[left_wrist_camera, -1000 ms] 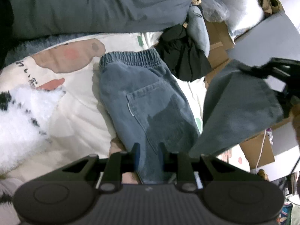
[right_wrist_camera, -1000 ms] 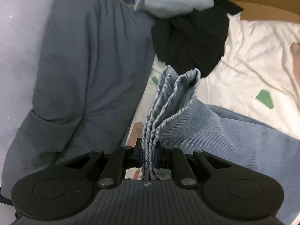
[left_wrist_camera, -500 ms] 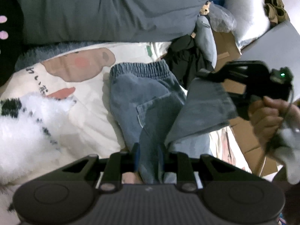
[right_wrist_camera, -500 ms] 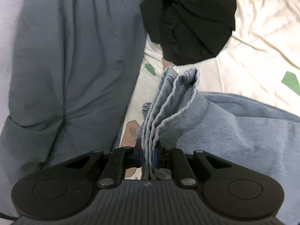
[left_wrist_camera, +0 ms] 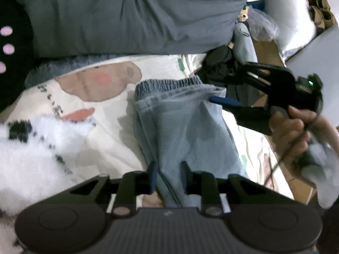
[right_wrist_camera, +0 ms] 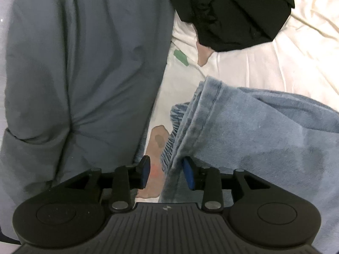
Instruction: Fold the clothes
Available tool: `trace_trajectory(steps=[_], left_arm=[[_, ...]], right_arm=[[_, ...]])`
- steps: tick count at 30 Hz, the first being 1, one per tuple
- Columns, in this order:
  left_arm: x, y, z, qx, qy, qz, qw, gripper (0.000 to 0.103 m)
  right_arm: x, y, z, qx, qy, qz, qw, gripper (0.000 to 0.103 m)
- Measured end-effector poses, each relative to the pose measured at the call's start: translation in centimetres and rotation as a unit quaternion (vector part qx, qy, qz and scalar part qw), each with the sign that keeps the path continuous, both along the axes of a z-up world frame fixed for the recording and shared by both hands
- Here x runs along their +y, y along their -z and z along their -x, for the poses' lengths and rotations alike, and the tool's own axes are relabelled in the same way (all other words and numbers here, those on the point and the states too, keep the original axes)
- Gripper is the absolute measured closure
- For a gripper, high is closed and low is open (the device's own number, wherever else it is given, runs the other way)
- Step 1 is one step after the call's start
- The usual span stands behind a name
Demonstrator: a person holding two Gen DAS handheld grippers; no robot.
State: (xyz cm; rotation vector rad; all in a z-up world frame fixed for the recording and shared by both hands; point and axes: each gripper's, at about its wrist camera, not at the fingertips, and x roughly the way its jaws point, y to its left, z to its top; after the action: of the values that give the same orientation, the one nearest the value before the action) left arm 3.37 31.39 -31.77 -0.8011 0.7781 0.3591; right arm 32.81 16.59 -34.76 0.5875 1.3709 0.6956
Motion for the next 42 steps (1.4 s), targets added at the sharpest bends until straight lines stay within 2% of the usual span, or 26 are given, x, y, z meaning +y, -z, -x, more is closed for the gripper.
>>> trace_trajectory(steps=[1,3,6,11,18,21,26,27,31,32,33,38,40,41,42], left_arm=[[0.1,-0.1,-0.3,0.002,-0.006,-0.007,1.0,0.067],[0.4,-0.1,-1.0,0.005,-0.016,-0.017,0.9997,0.063],[0.5,0.1,-2.4,0.001,-0.012,-0.033,0.9994,0.051],[1.2,1.7,-4.5,0.007,-0.019,-0.041,0.9989,0.045],[3.3,4.4,-6.4,0.0,-0.049,-0.026,0.9985,0.044],[3.9,5.4,-6.9,-0.012,-0.056,-0.014,0.9983,0.042],[4.7,7.0,-7.0,-0.033,-0.076,0.03,0.9961,0.04],[4.8,7.3,-7.0,-0.036,-0.078,0.035,0.9957,0.04],[5.0,7.9,-6.8,-0.045,-0.092,0.043,0.9939,0.044],[5.1,7.9,-6.7,-0.05,-0.095,0.046,0.9932,0.046],[5.0,7.9,-6.7,-0.053,-0.098,0.047,0.9927,0.049],[4.7,7.6,-6.6,-0.061,-0.11,0.042,0.9912,0.059],[4.7,7.4,-6.3,-0.059,-0.113,0.038,0.991,0.07],[4.6,7.2,-6.2,-0.059,-0.115,0.036,0.9909,0.073],[4.4,6.7,-6.2,-0.058,-0.11,0.024,0.9919,0.078]], right_arm=[[-0.4,-0.1,-0.1,-0.003,0.001,-0.005,1.0,0.062],[-1.2,-0.3,-0.4,-0.013,0.002,-0.007,1.0,0.062],[-2.3,-0.3,-1.1,-0.03,-0.002,-0.003,1.0,0.062],[-3.5,-0.4,-2.1,-0.104,-0.043,0.03,0.993,0.062],[-2.6,-0.1,-3.9,-0.229,-0.159,0.074,0.957,0.06],[-1.5,0.1,-4.4,-0.269,-0.207,0.087,0.937,0.059],[0.2,1.7,-5.2,-0.29,-0.271,0.093,0.913,0.059],[0.2,1.9,-5.4,-0.293,-0.278,0.09,0.91,0.055],[0.5,2.6,-6.2,-0.306,-0.297,0.077,0.901,0.052],[0.7,2.9,-6.3,-0.305,-0.303,0.078,0.9,0.047],[0.9,3.1,-6.5,-0.298,-0.31,0.071,0.9,0.043],[1.6,4.0,-6.8,-0.284,-0.326,0.048,0.901,0.041],[1.9,4.1,-6.8,-0.289,-0.33,0.047,0.897,0.046],[1.9,3.8,-6.7,-0.29,-0.333,0.043,0.896,0.056],[1.9,3.6,-6.6,-0.292,-0.334,0.039,0.895,0.06]])
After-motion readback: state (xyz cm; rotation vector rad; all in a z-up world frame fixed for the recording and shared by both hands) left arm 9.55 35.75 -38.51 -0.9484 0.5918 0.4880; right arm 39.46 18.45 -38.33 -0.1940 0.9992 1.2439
